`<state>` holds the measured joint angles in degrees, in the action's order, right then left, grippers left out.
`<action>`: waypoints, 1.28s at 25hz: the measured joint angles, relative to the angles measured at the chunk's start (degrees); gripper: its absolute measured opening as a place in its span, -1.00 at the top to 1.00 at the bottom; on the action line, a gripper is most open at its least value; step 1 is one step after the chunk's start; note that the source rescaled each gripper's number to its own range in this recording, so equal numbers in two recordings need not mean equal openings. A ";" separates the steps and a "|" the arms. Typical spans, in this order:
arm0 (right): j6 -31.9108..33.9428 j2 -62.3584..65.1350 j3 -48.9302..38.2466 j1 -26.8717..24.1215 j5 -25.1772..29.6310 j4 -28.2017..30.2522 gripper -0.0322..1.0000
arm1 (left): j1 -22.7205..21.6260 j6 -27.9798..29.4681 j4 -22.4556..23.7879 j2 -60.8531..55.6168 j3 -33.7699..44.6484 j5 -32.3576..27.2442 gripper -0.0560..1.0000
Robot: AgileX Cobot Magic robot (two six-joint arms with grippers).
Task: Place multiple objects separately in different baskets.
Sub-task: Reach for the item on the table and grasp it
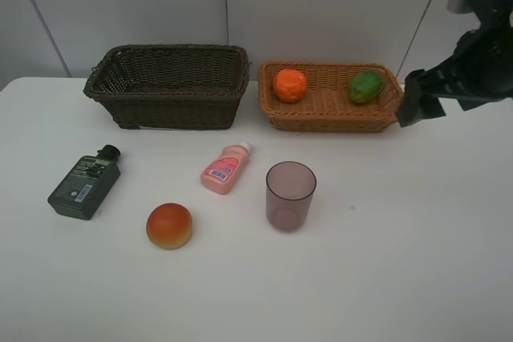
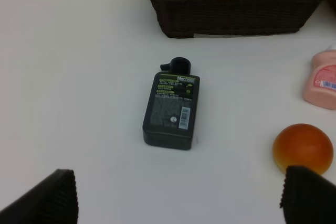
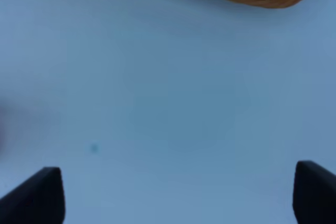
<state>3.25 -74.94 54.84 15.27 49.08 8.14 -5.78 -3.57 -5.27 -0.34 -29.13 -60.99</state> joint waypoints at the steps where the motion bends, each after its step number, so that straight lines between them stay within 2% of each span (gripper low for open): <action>1: 0.00 0.96 -0.47 0.00 0.05 -0.06 -0.80 | 0.00 0.00 0.00 0.00 0.00 0.00 -1.00; 8: 0.00 10.52 -3.57 0.00 4.69 -0.21 -0.80 | 0.00 0.00 0.00 0.00 0.00 0.00 -1.00; 16: 0.00 28.18 -8.55 0.00 8.37 -3.41 -0.80 | 0.00 0.00 0.00 0.00 0.00 0.00 -1.00; 25: 0.91 43.67 -10.08 0.00 17.00 -3.67 -0.80 | 0.00 0.00 0.00 0.00 0.00 0.00 -1.00; 29: 1.26 50.04 -13.85 0.00 17.05 -5.00 -0.80 | 0.00 0.00 0.00 0.00 0.00 0.00 -1.00; 32: 1.31 55.69 -17.75 0.00 14.89 -6.10 -0.80 | 0.00 0.00 0.00 0.00 0.00 0.00 -1.00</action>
<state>4.56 -19.25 37.09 15.27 63.97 2.04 -5.78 -3.57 -5.27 -0.34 -29.13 -60.99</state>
